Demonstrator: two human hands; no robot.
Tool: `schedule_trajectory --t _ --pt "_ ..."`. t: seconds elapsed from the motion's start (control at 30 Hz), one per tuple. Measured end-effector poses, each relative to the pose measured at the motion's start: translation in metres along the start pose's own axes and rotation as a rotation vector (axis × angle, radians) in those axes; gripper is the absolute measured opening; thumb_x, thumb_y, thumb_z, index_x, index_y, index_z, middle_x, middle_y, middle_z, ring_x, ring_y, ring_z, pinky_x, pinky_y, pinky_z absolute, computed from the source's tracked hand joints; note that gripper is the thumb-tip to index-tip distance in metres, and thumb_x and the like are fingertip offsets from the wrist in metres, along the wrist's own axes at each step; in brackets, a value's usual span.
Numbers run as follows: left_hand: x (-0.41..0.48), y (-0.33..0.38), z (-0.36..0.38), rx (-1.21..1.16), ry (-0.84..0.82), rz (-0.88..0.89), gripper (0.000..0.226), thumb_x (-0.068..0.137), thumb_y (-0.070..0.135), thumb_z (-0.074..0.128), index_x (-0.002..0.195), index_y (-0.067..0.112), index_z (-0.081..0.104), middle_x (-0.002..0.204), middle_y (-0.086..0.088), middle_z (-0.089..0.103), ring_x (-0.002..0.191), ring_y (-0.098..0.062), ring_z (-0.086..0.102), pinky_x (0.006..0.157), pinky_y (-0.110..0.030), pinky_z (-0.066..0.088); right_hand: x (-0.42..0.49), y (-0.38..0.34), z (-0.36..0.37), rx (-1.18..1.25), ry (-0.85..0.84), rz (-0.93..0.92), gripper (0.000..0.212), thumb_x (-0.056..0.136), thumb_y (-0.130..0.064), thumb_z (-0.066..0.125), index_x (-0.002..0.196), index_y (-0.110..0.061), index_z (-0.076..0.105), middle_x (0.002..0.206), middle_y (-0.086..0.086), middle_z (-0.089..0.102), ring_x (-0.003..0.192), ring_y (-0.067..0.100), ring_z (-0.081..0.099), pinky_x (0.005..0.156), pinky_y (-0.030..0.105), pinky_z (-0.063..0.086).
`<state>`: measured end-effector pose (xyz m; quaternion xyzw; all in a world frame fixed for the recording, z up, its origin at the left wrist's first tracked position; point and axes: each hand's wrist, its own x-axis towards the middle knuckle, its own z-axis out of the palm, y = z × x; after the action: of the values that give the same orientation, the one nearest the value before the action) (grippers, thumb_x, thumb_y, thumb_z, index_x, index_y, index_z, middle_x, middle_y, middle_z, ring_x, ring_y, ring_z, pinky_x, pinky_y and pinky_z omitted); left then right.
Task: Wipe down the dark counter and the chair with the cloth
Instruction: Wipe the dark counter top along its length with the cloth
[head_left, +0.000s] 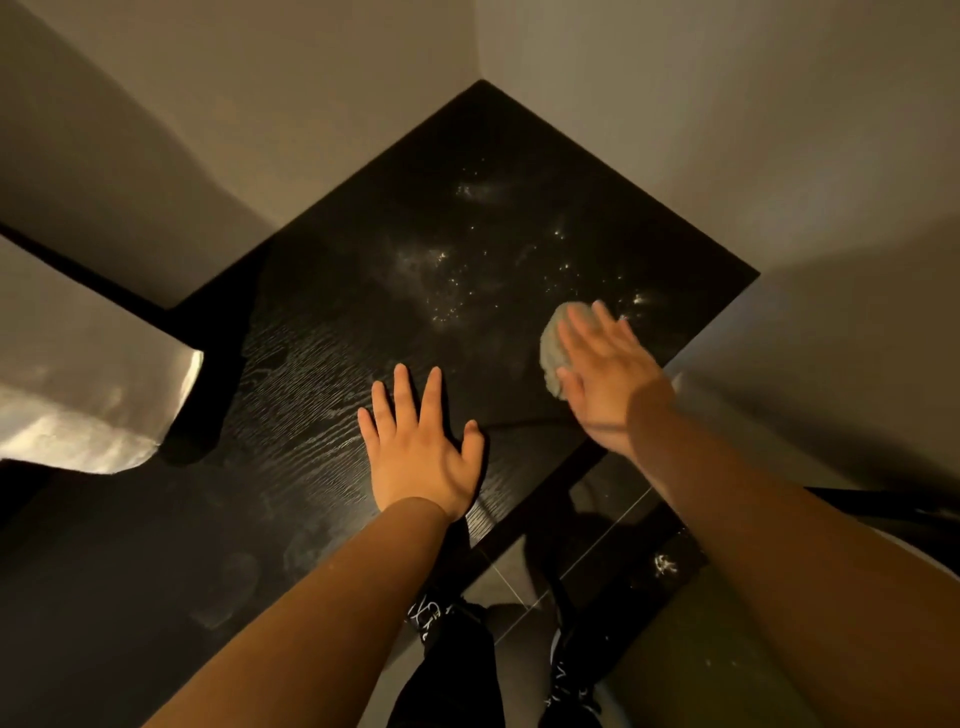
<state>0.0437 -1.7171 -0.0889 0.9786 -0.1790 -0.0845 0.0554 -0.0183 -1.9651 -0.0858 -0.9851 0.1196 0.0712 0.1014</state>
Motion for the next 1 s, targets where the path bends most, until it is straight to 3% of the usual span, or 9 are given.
schedule_trajectory --t 0.13,0.23,0.43,0.6,0.73,0.8,0.87,0.93,1.0 --pt "0.0 0.0 0.0 -0.004 0.003 -0.001 0.081 0.095 0.065 0.028 0.167 0.033 0.014 0.177 -0.008 0.003 0.162 -0.036 -0.004 0.13 -0.057 0.001 -0.004 -0.039 0.002 0.12 0.16 0.223 0.065 0.102 -0.04 0.023 0.159 -0.01 0.03 0.168 0.012 0.023 0.157 0.031 0.01 0.128 0.044 0.006" --pt "0.0 0.0 0.0 -0.009 0.003 -0.007 0.082 0.093 0.066 0.027 0.168 0.033 0.014 0.177 -0.007 0.002 0.162 -0.036 -0.004 0.13 -0.056 0.0 -0.019 -0.061 0.015 0.045 0.092 0.081 0.067 0.101 -0.046 0.024 0.159 -0.011 0.031 0.168 0.012 0.023 0.158 0.03 0.009 0.129 0.044 0.005" --pt "0.0 0.001 -0.001 -0.013 0.0 -0.009 0.082 0.093 0.066 0.026 0.167 0.034 0.014 0.177 -0.006 0.0 0.162 -0.035 -0.005 0.13 -0.056 -0.001 -0.006 -0.03 -0.005 -0.058 0.009 -0.129 0.072 0.095 -0.06 0.032 0.148 -0.016 0.051 0.162 0.005 0.038 0.157 0.03 0.012 0.128 0.045 0.007" --pt "-0.001 0.002 -0.002 -0.019 0.019 -0.004 0.081 0.094 0.065 0.031 0.167 0.033 0.018 0.177 -0.007 0.005 0.162 -0.036 -0.002 0.13 -0.056 -0.001 -0.003 -0.034 -0.008 -0.078 0.046 -0.224 0.071 0.099 -0.05 0.045 0.158 -0.014 0.033 0.166 0.012 0.027 0.158 0.031 0.008 0.129 0.046 0.007" --pt "-0.001 0.002 -0.002 -0.019 0.02 -0.004 0.081 0.093 0.064 0.031 0.167 0.032 0.018 0.177 -0.007 0.004 0.162 -0.036 -0.003 0.13 -0.056 -0.001 -0.013 -0.035 0.004 -0.091 0.098 -0.244 0.063 0.099 -0.044 0.042 0.155 -0.015 0.043 0.161 0.014 0.036 0.154 0.034 0.023 0.126 0.049 0.02" --pt "0.0 0.002 -0.002 -0.019 0.022 -0.005 0.081 0.093 0.064 0.032 0.167 0.033 0.018 0.177 -0.007 0.004 0.162 -0.036 -0.003 0.13 -0.056 -0.001 -0.015 -0.033 -0.001 -0.158 0.135 -0.269 0.059 0.096 -0.046 0.042 0.145 -0.015 0.056 0.151 0.013 0.05 0.146 0.034 0.037 0.121 0.048 0.027" --pt "0.0 0.002 -0.001 -0.017 0.025 -0.006 0.081 0.093 0.065 0.032 0.167 0.033 0.018 0.177 -0.007 0.004 0.162 -0.035 -0.003 0.13 -0.056 0.0 -0.011 -0.03 -0.014 -0.217 0.153 -0.295 0.057 0.094 -0.054 0.043 0.131 -0.018 0.067 0.134 0.008 0.061 0.128 0.032 0.049 0.105 0.044 0.037" --pt "0.0 0.002 0.0 -0.016 0.028 -0.006 0.081 0.093 0.065 0.033 0.167 0.033 0.019 0.177 -0.007 0.005 0.162 -0.035 -0.002 0.13 -0.056 0.001 -0.002 -0.028 -0.021 -0.238 0.143 -0.325 0.056 0.094 -0.059 0.044 0.122 -0.02 0.072 0.119 0.004 0.063 0.109 0.028 0.053 0.088 0.042 0.041" --pt "-0.001 0.001 0.0 -0.015 0.031 -0.005 0.081 0.093 0.064 0.034 0.167 0.032 0.02 0.177 -0.007 0.006 0.162 -0.036 -0.001 0.13 -0.057 0.001 0.003 -0.026 -0.017 -0.18 0.148 -0.346 0.055 0.094 -0.06 0.046 0.121 -0.019 0.071 0.113 0.003 0.059 0.101 0.025 0.053 0.082 0.039 0.043"
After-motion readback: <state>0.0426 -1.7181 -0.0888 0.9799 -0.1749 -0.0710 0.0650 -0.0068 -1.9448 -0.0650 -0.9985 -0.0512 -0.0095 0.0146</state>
